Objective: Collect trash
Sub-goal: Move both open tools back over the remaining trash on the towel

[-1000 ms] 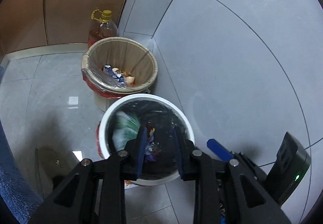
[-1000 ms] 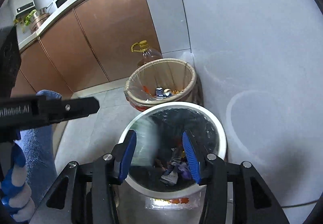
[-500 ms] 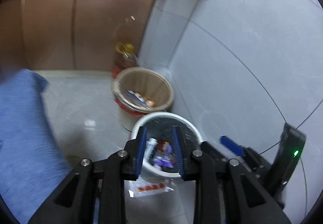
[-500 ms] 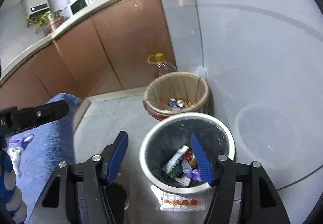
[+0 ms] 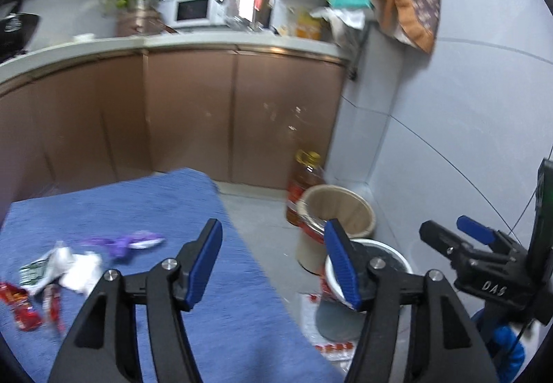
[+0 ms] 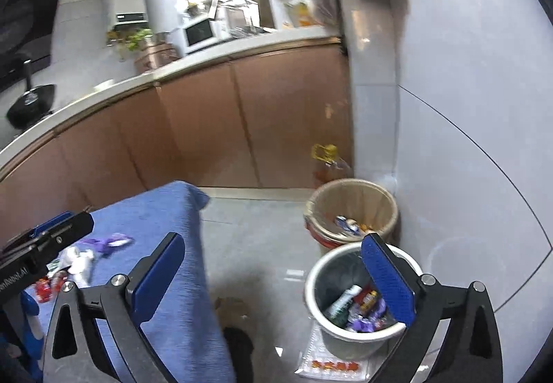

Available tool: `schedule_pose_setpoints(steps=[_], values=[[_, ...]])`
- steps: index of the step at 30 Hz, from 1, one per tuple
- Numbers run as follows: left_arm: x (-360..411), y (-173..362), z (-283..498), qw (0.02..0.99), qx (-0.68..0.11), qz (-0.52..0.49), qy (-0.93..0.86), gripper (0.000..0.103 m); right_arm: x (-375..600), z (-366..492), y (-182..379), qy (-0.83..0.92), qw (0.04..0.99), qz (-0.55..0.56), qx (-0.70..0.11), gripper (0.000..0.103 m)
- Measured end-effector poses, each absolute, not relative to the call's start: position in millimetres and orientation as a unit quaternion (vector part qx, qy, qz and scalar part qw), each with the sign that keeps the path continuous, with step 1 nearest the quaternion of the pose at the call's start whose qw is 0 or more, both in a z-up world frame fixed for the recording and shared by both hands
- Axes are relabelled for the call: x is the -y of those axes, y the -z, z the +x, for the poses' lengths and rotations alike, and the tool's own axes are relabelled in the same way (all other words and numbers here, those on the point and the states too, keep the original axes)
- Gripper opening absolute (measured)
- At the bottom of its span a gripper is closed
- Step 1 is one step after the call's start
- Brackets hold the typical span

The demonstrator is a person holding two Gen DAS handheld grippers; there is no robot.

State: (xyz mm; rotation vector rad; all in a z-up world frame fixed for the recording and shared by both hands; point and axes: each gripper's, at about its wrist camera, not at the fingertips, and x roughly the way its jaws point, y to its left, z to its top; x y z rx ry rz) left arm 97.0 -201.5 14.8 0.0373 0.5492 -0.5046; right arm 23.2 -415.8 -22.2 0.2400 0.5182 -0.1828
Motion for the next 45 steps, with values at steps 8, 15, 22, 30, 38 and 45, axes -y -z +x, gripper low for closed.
schedule_pose_setpoints(steps=[8,15,22,30,38,45], values=[[138,-26,81,0.953,-0.245,0.005,0.178,0.061,372,32,8,0.037,0.963,0.097,-0.251,0.103],[98,-22,68,0.961,-0.236,-0.018,0.146,0.062,340,33,-1,0.006,0.967,0.085,-0.239,0.103],[62,-20,53,0.966,-0.220,-0.045,0.127,0.062,314,23,-10,-0.018,0.973,0.072,-0.220,0.103],[13,-18,30,0.969,-0.222,-0.054,0.095,0.062,296,13,-19,-0.058,0.975,0.089,-0.195,0.103],[-65,-19,-3,0.974,-0.217,-0.065,0.024,0.062,257,-2,-40,-0.117,0.975,0.055,-0.180,0.103],[-127,-10,-22,0.970,-0.223,-0.089,-0.034,0.062,234,-2,-35,-0.156,0.967,0.040,-0.200,0.103]])
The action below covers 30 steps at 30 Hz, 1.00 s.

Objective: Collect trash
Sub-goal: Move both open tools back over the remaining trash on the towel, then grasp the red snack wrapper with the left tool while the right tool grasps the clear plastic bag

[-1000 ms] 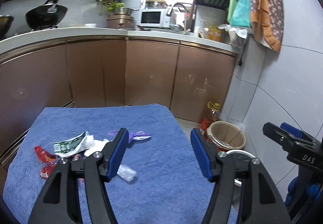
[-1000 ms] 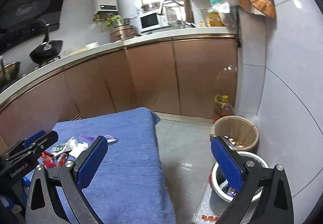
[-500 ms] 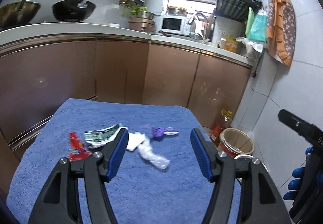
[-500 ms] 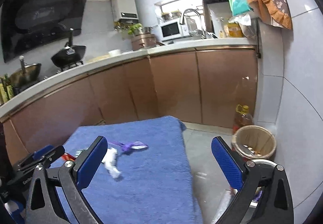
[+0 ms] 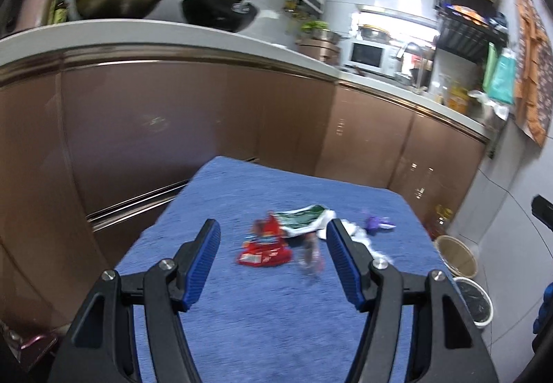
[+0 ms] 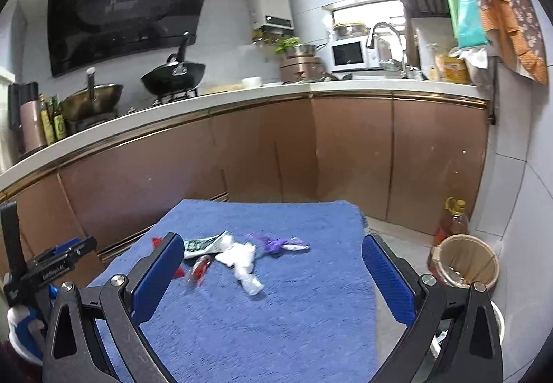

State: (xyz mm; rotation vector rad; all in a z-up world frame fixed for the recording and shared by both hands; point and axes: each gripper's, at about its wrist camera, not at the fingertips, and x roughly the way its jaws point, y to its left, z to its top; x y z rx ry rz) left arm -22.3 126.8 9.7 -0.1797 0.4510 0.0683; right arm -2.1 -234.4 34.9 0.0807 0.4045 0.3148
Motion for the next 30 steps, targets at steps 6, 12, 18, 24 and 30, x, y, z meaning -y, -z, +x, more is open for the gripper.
schedule_pose_setpoints(steps=[6,12,18,24,30], values=[[-158,6,-18,0.963,-0.240,-0.110,-0.058,0.062,222,17,-25,-0.180,0.957,0.036,-0.225,0.103],[-157,33,19,0.952,-0.283,-0.112,-0.046,0.062,208,55,4,-0.202,0.940,0.038,-0.272,0.103],[-143,53,60,0.947,-0.306,-0.099,-0.025,0.062,198,92,31,-0.216,0.925,0.044,-0.309,0.101],[-133,72,97,0.941,-0.328,-0.081,-0.013,0.062,187,131,62,-0.239,0.906,0.051,-0.345,0.089],[-126,87,129,0.938,-0.340,-0.062,-0.005,0.062,168,161,90,-0.263,0.888,0.046,-0.375,0.079]])
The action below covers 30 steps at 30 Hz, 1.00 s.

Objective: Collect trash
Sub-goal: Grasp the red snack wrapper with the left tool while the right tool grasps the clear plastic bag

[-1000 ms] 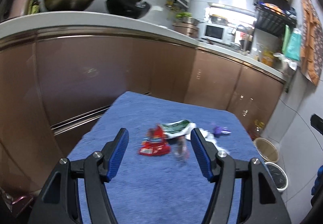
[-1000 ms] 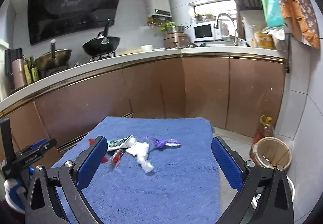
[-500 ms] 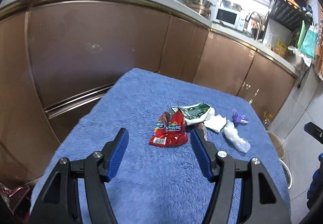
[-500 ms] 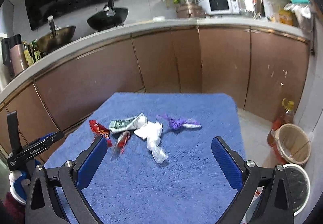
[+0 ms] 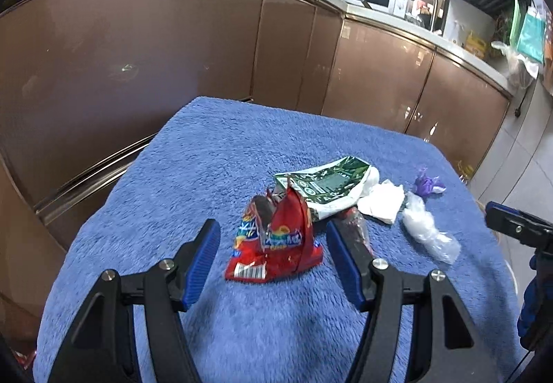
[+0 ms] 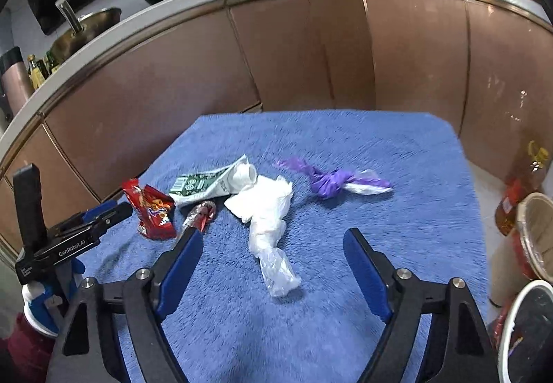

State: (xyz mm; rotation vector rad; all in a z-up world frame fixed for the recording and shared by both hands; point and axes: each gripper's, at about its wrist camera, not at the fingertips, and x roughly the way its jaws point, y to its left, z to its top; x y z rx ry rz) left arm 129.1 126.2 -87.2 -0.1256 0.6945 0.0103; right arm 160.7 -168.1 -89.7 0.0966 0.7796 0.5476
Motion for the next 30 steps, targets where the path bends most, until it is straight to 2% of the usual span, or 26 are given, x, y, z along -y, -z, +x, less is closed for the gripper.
schedule_pose_setpoints(steps=[3,11,13,17,21,24,25,30], values=[[-124,93,139,0.937,-0.345,-0.058,0.002,0.062,157,177,104,-0.276,0.876,0.043,-0.392,0.072],[-125,112,157,0.930,-0.362,-0.066,0.003,0.060,135,198,130,-0.301,0.853,0.029,-0.425,0.061],[-129,118,159,0.926,-0.371,-0.076,0.009,0.052,133,200,136,-0.301,0.850,0.025,-0.432,0.057],[-132,120,158,0.925,-0.368,-0.090,0.019,0.047,136,203,146,-0.298,0.845,0.031,-0.443,0.048],[-128,121,156,0.925,-0.367,-0.091,0.032,0.035,139,204,147,-0.304,0.843,0.037,-0.443,0.034],[-127,120,155,0.926,-0.367,-0.088,0.034,0.032,139,203,148,-0.307,0.842,0.035,-0.442,0.028],[-126,120,155,0.926,-0.366,-0.088,0.033,0.028,140,203,148,-0.307,0.842,0.036,-0.442,0.028],[-123,114,149,0.929,-0.361,-0.081,0.029,0.020,145,197,144,-0.305,0.843,0.042,-0.440,0.026]])
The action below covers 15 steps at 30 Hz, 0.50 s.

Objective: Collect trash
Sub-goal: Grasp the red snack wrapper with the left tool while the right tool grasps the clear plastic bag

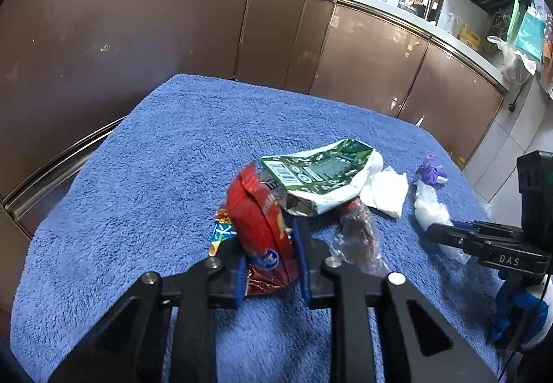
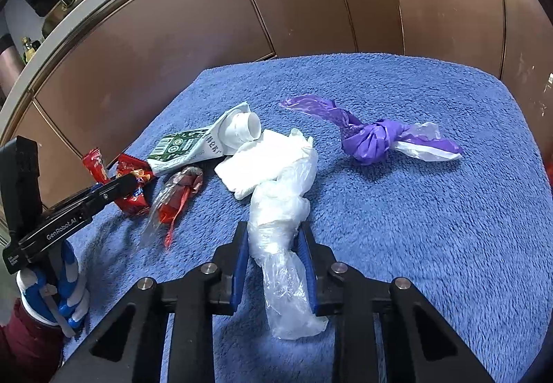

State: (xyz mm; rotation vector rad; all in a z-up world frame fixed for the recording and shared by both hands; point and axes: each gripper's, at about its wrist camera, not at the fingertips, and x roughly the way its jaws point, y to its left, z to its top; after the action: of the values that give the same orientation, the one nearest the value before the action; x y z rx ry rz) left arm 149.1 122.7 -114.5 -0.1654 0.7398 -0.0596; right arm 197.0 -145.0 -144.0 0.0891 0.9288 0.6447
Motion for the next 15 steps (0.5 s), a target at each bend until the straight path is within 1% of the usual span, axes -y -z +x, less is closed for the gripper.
schedule_pose_setpoints(steps=[4,15], values=[[-118,102,134,0.931,-0.354,-0.078,0.032,0.016,155,178,129,-0.307,0.848,0.043,-0.429,0.026],[-116,45,69,0.948,-0.309,-0.077,0.025,0.016,192,108,67,-0.295,0.876,0.056,-0.377,0.026]])
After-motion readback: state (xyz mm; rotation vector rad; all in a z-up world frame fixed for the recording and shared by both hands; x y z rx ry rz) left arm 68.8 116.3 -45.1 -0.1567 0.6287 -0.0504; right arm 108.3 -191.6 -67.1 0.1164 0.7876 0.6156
